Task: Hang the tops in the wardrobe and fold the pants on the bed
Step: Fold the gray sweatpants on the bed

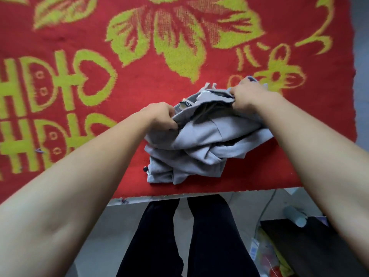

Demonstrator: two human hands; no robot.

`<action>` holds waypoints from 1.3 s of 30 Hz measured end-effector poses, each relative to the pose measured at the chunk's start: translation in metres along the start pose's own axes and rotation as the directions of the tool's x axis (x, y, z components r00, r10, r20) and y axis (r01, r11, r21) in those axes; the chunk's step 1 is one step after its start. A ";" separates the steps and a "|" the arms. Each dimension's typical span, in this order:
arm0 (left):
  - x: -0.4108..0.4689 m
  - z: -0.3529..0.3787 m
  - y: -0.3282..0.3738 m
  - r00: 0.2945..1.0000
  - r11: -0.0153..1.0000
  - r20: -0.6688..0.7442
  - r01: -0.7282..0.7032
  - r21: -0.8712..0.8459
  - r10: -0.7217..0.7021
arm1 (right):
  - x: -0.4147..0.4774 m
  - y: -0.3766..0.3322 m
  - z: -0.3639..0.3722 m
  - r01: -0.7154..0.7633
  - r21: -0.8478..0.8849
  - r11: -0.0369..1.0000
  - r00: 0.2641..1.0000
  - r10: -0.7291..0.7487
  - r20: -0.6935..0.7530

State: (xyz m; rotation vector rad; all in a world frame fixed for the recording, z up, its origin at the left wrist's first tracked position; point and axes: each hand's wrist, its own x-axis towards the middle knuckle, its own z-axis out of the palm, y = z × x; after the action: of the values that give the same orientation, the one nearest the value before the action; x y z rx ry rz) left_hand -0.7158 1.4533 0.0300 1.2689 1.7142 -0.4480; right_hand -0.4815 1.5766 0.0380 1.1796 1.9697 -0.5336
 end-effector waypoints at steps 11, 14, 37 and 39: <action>-0.162 -0.139 -0.001 0.771 0.955 -0.624 0.075 0.288 0.128 | -0.093 -0.014 -0.127 0.060 -0.001 0.998 0.792 -0.048 -0.609; -0.213 -0.178 0.000 0.601 0.931 -0.780 0.157 0.330 0.175 | -0.126 -0.022 -0.174 0.097 0.031 0.995 0.658 -0.040 -0.752; -0.538 -0.261 -0.078 -0.082 0.946 -0.955 0.181 0.267 0.286 | -0.467 -0.163 -0.283 0.017 0.076 0.997 0.048 0.075 -0.996; -0.507 -0.209 -0.106 0.086 0.951 -0.964 0.164 0.262 0.251 | -0.447 -0.188 -0.226 0.010 0.103 0.995 0.181 0.099 -0.978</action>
State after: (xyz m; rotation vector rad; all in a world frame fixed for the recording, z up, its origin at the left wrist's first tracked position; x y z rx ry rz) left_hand -0.8864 1.2846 0.5346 2.1426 2.8153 0.4532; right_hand -0.6107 1.3903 0.5233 1.9290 2.9789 0.4142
